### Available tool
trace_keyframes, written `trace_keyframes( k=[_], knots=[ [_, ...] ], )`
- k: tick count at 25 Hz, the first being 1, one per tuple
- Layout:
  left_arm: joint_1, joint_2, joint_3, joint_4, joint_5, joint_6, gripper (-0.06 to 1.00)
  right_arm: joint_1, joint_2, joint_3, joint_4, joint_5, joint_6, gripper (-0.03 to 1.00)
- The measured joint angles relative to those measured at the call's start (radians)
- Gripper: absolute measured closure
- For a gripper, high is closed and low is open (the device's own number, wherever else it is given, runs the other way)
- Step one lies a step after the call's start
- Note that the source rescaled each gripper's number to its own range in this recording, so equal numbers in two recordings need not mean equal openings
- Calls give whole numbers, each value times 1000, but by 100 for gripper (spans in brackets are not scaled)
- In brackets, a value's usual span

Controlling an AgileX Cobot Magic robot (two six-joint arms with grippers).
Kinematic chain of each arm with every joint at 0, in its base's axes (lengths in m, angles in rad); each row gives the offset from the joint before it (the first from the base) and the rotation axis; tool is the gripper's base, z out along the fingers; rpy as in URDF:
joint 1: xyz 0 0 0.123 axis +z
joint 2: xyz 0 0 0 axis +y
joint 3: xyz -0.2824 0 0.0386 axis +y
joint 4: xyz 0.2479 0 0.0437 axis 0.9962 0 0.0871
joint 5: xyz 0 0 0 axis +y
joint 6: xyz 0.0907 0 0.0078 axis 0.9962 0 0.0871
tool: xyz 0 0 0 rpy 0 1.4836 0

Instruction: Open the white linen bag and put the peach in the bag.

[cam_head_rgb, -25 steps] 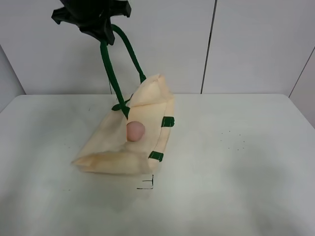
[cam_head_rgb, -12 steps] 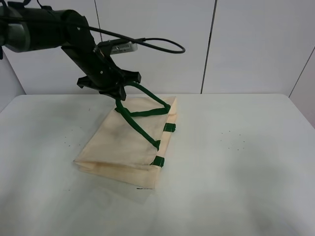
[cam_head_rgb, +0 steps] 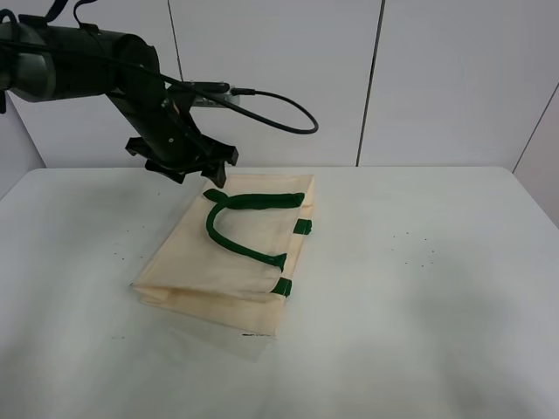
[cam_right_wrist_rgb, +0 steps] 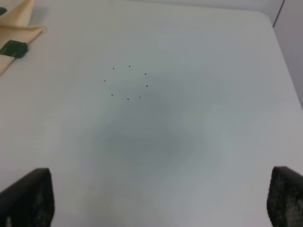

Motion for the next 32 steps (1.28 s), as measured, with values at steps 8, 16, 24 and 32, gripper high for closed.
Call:
trace_keyframes(
  k=[8, 16, 24, 32],
  knots=[
    [239, 0, 0, 46, 163, -26, -4, 0, 0, 0, 0, 0, 1, -3],
    [335, -22, 0, -34, 396, 32, -4, 0, 0, 0, 0, 0, 1, -3],
    [330, -214, 113, -50, 466, 40, -4, 0, 0, 0, 0, 0, 2, -3],
    [330, -659, 459, -2, 467, 70, -3, 0, 0, 0, 0, 0, 3, -3]
  ],
)
